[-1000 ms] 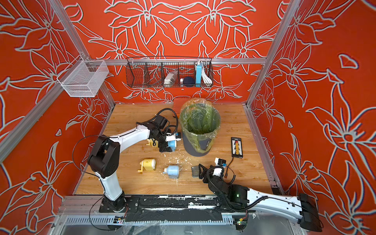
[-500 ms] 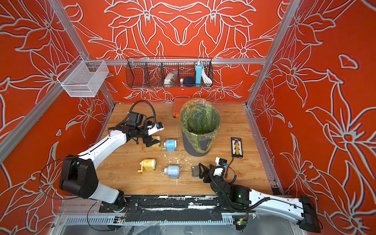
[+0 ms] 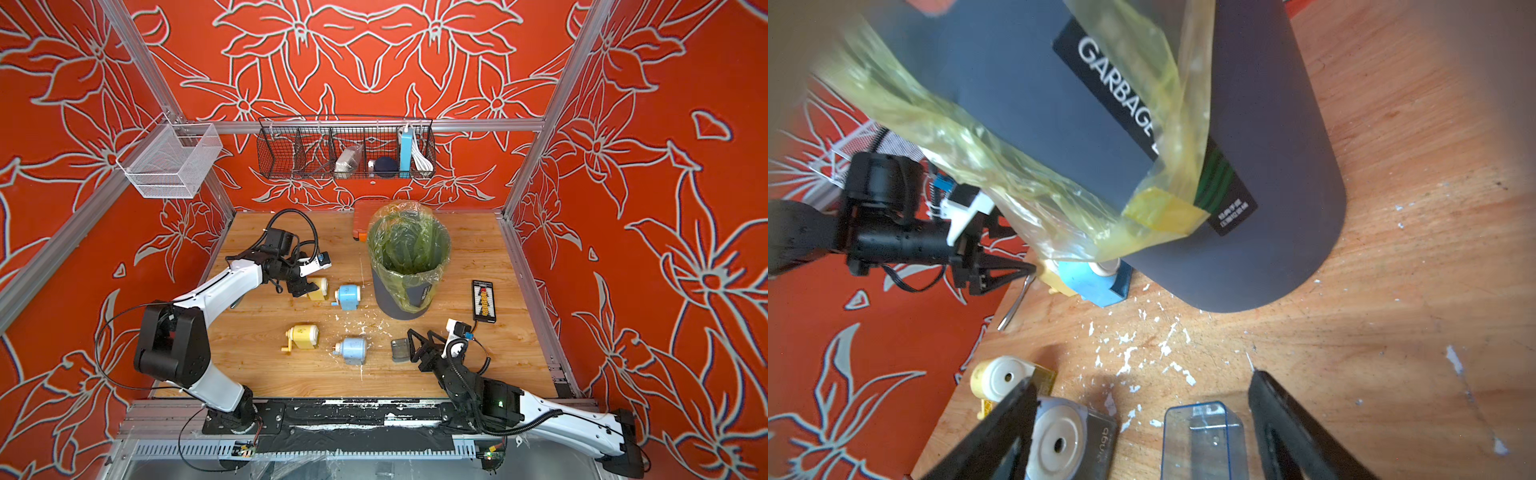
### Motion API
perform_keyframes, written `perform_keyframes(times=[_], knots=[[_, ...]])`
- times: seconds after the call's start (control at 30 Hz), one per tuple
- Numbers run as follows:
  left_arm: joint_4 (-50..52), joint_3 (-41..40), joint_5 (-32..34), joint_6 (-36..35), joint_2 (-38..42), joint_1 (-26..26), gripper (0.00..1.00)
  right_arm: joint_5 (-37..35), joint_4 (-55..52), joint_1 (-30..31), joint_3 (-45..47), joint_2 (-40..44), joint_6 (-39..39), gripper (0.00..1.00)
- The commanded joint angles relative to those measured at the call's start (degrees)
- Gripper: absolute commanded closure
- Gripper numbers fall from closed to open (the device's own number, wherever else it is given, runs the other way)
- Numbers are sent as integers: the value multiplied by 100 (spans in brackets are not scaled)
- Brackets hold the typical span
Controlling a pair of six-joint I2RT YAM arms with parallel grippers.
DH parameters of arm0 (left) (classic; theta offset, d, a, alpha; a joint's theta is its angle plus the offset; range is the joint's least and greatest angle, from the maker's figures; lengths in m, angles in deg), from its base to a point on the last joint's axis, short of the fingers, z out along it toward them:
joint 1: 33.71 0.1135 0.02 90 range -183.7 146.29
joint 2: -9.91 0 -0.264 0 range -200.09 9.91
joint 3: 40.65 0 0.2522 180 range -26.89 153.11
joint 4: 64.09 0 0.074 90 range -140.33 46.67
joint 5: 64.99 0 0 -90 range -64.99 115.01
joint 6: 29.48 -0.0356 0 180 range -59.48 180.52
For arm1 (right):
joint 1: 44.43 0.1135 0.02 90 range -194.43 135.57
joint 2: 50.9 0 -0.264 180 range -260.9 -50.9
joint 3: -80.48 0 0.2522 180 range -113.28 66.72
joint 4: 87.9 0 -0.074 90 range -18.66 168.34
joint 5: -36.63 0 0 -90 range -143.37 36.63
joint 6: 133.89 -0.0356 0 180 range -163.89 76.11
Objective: Take out the pencil sharpener tray and clean the shavings
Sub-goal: Place the pencil sharpener at the center of the board, then pick up the pencil sharpener from the center of the board.
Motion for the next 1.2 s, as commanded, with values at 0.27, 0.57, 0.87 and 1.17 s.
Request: perform_keyframes(times=[0.27, 0.57, 0.87, 1.17], knots=[[372, 302, 130, -531, -571, -6, 20, 84, -1527, -21, 278, 251, 98, 18], [568, 366, 52, -819, -1004, -250, 22, 125, -1522, -12, 285, 268, 128, 19], [398, 77, 2, -769, -1050, -301, 34, 124, -1564, -16, 283, 320, 127, 19], [318, -7, -80, -589, -932, -314, 61, 118, -1646, -19, 286, 392, 120, 19]])
